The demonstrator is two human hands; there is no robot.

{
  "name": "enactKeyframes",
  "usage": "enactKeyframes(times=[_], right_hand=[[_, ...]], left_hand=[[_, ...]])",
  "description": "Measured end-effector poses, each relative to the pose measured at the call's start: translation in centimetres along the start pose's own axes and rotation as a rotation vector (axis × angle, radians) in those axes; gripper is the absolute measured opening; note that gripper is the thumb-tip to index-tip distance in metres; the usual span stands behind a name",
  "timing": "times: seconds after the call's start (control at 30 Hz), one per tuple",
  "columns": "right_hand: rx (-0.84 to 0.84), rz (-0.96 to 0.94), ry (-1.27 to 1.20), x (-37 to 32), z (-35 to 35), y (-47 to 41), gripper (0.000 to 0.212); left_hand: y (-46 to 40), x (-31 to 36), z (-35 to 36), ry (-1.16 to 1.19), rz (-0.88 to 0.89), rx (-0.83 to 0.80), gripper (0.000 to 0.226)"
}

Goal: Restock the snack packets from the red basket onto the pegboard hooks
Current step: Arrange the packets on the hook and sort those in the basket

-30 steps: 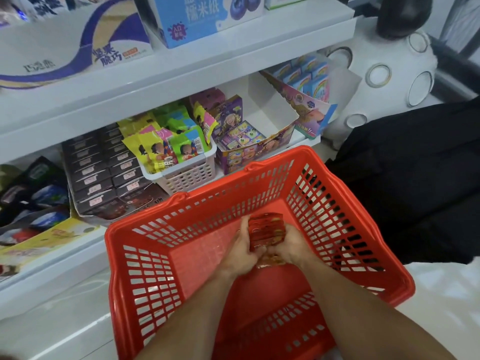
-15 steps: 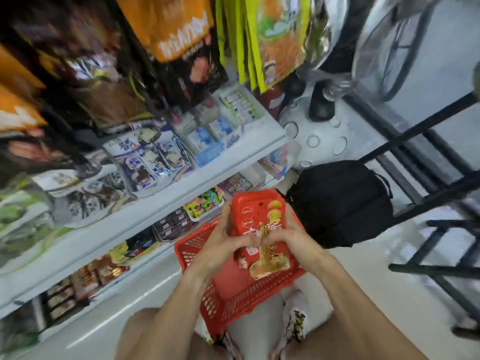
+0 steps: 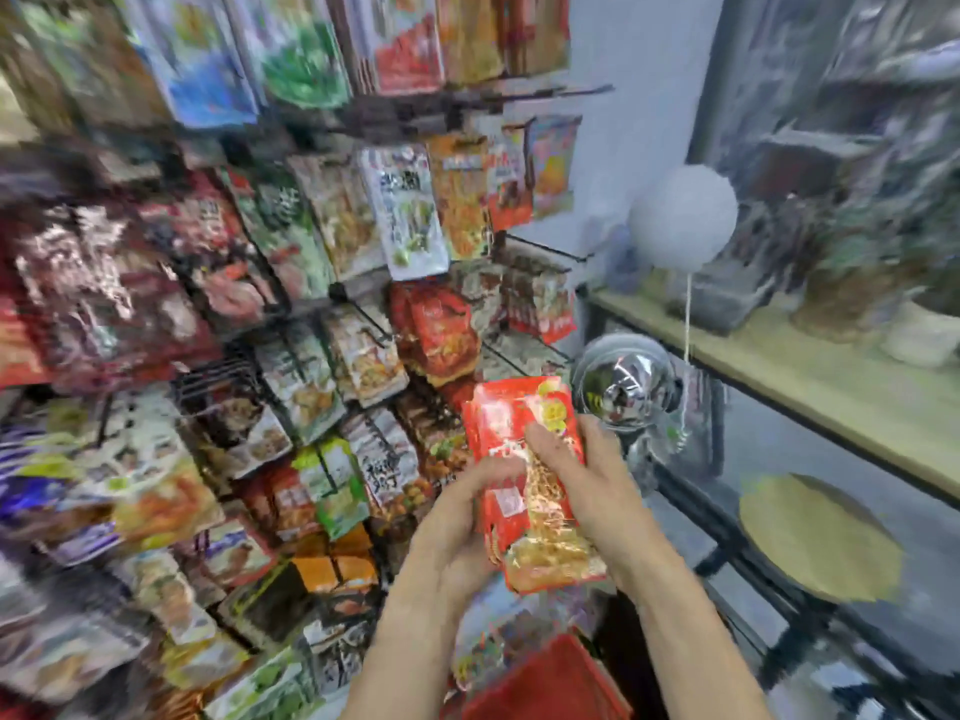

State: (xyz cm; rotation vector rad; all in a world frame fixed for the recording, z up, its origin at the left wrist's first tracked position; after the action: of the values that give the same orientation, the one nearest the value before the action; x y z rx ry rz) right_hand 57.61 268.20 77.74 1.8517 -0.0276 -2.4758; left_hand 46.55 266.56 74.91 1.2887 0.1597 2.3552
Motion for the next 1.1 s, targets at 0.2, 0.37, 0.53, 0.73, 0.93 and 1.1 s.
enactKeyframes(times=[0.2,0.37,0.53,0.73,0.93,1.1], right_hand=[[0.066,-0.173,0.084,-5.2,1.7,0.6,0.056],[-0.010,-0.185,-0.085,-6.4,1.3,0.5,0.024],[0.074,-0.317,-0.103,-8.6,-0.9,-2.6,0.052],[0.115,-0.418,-0.080,-11.7,-4.2,-6.9,0.041],[0.136,-0.513,-0.008,-14.2,-6.2,-10.8,0.027],[0.140,-0.568,-0.047,-16.6,-6.5,-14.1,0.019]], left_hand=[[2.8,3.6,2.6,0.110,0.059,-0.112,0.086],[3.3,4.2,3.8,0.117,0.115,-0.089,0.086],[0.8,5.4,5.4,0.026,0.201,0.031,0.088],[-2.6,7.8,8.7,-0.096,0.285,0.094,0.073],[-6.8,9.2,10.9,-0.044,0.293,0.102,0.045],[-10.0,12.1,12.8,-0.024,0.366,0.137,0.027]])
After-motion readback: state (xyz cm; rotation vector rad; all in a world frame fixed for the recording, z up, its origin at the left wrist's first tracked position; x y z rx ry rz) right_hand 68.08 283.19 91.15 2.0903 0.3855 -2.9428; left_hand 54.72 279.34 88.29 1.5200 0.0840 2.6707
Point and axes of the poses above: each hand's wrist, its own y-axis away from the middle knuckle, its own z-axis out of the palm, x = y × z, the point moved 7 cm from there along -y, towards the middle knuckle, and after that the axes turned 12 degrees about -y, right-handed, at the moved point
